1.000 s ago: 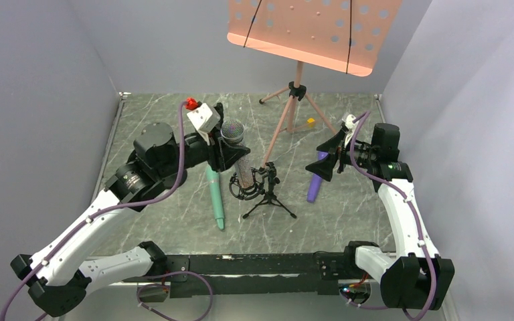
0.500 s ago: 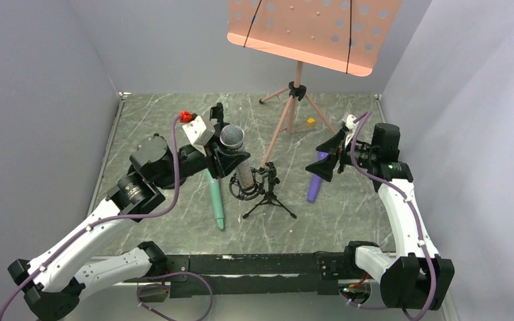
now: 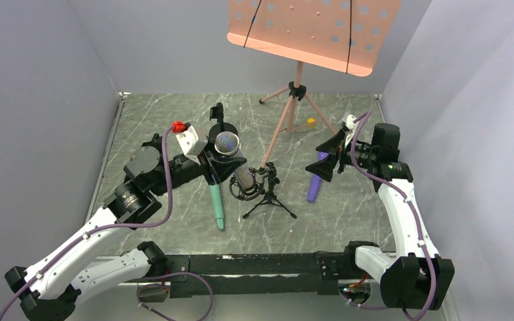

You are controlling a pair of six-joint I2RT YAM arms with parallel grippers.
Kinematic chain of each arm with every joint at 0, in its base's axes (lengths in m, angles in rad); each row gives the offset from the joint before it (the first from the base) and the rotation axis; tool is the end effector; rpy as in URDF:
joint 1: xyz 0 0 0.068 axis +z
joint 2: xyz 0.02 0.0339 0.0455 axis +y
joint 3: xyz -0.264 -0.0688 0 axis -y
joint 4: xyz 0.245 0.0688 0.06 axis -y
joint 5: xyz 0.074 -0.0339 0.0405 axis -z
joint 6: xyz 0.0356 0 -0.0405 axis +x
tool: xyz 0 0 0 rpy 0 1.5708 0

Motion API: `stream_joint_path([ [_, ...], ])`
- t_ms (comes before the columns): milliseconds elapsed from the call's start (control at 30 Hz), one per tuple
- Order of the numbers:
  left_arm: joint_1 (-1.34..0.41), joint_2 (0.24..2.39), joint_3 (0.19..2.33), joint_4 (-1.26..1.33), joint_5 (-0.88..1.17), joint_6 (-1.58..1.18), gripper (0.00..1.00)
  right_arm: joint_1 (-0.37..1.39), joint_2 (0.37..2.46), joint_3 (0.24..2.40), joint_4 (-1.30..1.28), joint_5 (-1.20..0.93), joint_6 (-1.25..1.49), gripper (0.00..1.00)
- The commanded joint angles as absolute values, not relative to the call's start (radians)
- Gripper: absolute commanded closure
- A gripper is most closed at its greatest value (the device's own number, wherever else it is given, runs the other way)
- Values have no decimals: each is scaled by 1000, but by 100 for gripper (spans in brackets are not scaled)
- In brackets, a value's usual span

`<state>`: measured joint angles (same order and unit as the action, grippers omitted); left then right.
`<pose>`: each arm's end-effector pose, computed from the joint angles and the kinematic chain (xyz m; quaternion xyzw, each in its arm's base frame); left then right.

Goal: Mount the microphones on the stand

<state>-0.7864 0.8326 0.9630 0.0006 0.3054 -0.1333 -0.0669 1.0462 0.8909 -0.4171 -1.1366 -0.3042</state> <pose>0.1227 -0.1381 0.4142 0.3174 0.5805 -0.4197 0.6214 0.2156 0.0179 0.3152 -0.3434 0.7043 0.3900 0.4837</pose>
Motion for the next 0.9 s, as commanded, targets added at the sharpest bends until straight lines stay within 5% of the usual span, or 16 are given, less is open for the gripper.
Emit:
stream_joint_path([
  [0,-794,847,923,-149,346,-119,100,-72,1035,891,-367,-1177,-310,0],
  [867,-793,953,782,-75,373,-208,100,-72,1045,890,-371,-1185,-316,0],
])
